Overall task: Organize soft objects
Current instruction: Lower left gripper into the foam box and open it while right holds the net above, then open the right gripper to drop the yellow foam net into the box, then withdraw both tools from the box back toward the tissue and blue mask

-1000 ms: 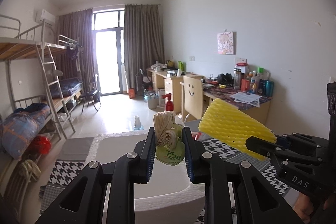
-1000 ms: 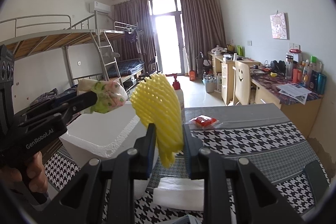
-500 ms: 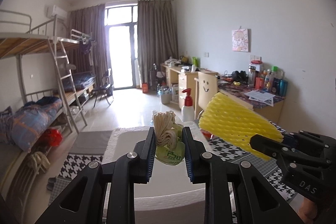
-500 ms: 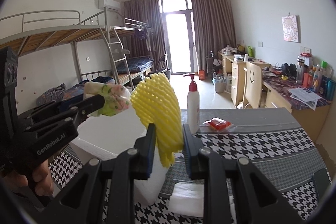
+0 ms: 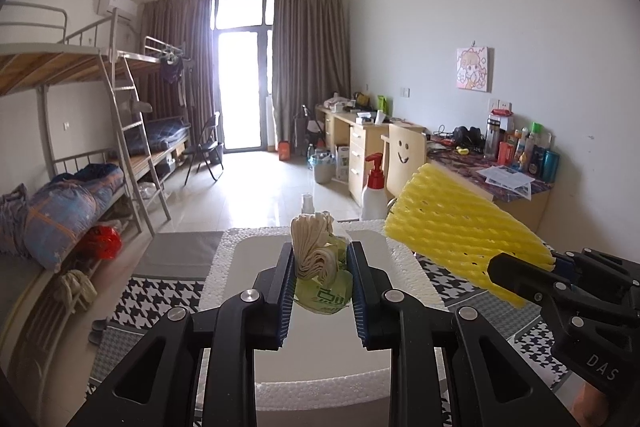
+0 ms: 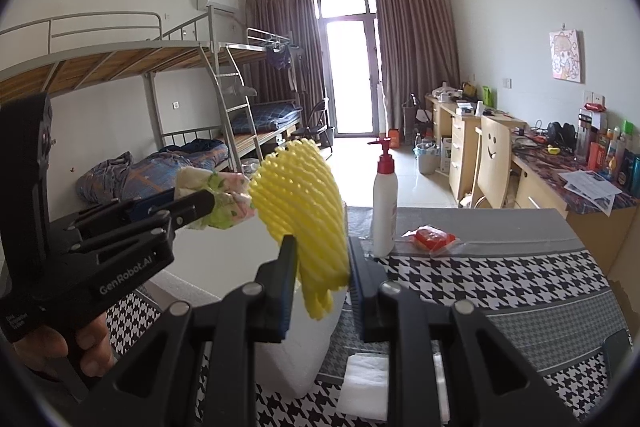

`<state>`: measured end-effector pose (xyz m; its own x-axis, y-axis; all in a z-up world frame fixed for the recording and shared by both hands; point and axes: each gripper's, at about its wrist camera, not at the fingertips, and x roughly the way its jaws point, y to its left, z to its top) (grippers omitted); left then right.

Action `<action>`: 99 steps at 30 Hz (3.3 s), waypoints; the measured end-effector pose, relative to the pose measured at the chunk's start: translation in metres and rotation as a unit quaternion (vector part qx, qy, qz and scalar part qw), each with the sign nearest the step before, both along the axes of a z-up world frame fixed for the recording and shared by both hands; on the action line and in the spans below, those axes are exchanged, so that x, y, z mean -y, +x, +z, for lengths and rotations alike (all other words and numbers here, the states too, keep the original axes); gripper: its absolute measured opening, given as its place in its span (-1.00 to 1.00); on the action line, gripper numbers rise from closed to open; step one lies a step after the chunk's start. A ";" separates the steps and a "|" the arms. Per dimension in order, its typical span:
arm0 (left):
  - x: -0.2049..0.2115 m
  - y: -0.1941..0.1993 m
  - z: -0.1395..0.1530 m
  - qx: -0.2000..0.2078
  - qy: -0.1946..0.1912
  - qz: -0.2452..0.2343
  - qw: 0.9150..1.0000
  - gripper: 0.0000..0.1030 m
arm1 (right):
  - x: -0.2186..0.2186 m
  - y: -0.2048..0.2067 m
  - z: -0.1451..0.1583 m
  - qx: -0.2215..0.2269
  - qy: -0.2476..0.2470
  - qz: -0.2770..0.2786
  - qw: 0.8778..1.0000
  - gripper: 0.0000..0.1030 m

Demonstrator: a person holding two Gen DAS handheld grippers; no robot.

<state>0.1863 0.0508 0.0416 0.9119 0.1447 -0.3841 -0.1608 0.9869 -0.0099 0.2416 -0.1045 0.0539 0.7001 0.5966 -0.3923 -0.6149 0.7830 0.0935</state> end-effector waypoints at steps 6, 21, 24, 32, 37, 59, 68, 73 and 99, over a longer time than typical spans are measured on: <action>-0.011 0.002 -0.004 -0.007 -0.016 0.000 1.000 0.43 | -0.002 0.004 0.000 0.000 -0.004 -0.004 1.000 -0.45; -0.029 -0.011 -0.002 0.017 -0.013 0.032 0.999 0.98 | -0.016 0.010 0.002 -0.003 -0.013 0.001 1.000 -0.45; -0.035 -0.015 -0.002 0.018 -0.011 0.040 0.999 0.98 | -0.021 0.011 0.001 -0.005 -0.016 0.005 1.000 -0.45; -0.050 -0.022 -0.001 0.020 -0.013 0.058 0.998 0.98 | -0.034 0.014 0.003 -0.010 -0.019 0.019 1.000 -0.45; -0.056 -0.024 -0.001 0.021 -0.015 0.063 0.998 0.98 | -0.039 0.015 0.003 -0.010 -0.023 0.030 0.999 -0.45; -0.070 -0.035 -0.007 0.020 -0.020 0.072 0.997 0.98 | -0.067 0.023 -0.001 -0.041 -0.041 0.054 0.997 -0.45; -0.074 -0.039 -0.005 0.026 -0.023 0.076 0.996 0.98 | -0.066 0.032 -0.004 -0.063 -0.031 0.055 0.996 0.41; -0.072 -0.038 -0.006 0.022 -0.019 0.075 0.997 0.98 | -0.067 0.023 -0.001 -0.048 -0.036 0.062 0.996 0.44; -0.047 -0.046 -0.002 0.025 -0.012 0.040 0.999 0.98 | -0.020 0.006 0.010 -0.011 0.012 0.021 1.000 0.88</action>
